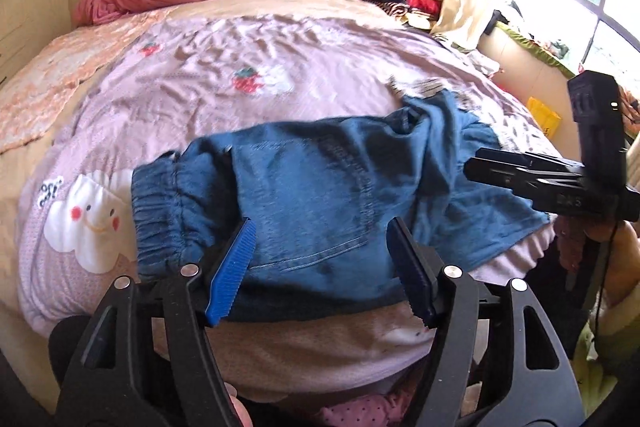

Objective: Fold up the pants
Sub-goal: 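Lower the folded pants onto the bed and open both grippers, then grasp the lace hem with the right gripper while the left gripper grasps the denim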

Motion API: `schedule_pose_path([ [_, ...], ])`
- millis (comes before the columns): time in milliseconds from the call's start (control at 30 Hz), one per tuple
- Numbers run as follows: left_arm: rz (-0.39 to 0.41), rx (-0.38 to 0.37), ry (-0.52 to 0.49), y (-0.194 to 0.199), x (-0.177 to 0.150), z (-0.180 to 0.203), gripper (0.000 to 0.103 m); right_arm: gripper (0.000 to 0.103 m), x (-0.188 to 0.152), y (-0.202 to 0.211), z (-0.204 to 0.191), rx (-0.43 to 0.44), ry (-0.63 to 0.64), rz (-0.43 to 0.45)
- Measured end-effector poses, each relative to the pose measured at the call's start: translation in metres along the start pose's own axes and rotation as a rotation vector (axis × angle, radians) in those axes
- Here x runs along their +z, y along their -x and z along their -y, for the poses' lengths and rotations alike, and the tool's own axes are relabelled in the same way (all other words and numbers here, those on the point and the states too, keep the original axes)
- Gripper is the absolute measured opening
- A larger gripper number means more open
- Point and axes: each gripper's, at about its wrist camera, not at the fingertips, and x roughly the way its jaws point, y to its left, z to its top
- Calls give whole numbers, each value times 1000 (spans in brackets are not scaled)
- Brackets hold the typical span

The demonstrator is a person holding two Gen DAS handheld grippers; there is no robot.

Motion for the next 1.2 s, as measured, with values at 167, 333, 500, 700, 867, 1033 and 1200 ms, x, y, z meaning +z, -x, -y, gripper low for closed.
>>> schedule_pose_path([
  [167, 0, -66, -35, -3, 10, 22, 61, 70, 1, 13, 23, -57, -36, 35],
  [333, -58, -134, -57, -28, 12, 43, 61, 72, 8, 17, 37, -78, -61, 51],
  [500, -110, -194, -87, -55, 12, 66, 61, 77, 28, 12, 42, -101, -25, 52],
  [700, -188, -224, -57, -94, 12, 73, 61, 80, 64, -18, 44, -117, 37, 19],
  [867, -210, -236, -62, -115, 18, 80, 48, 80, 89, -56, 55, -157, 41, -30],
  [1033, -214, -270, -50, -126, 24, 83, 32, 80, 107, -96, 71, -214, 37, -102],
  [1200, -197, -282, -50, -131, 23, 84, 31, 80, 116, -128, 86, -261, 7, -164],
])
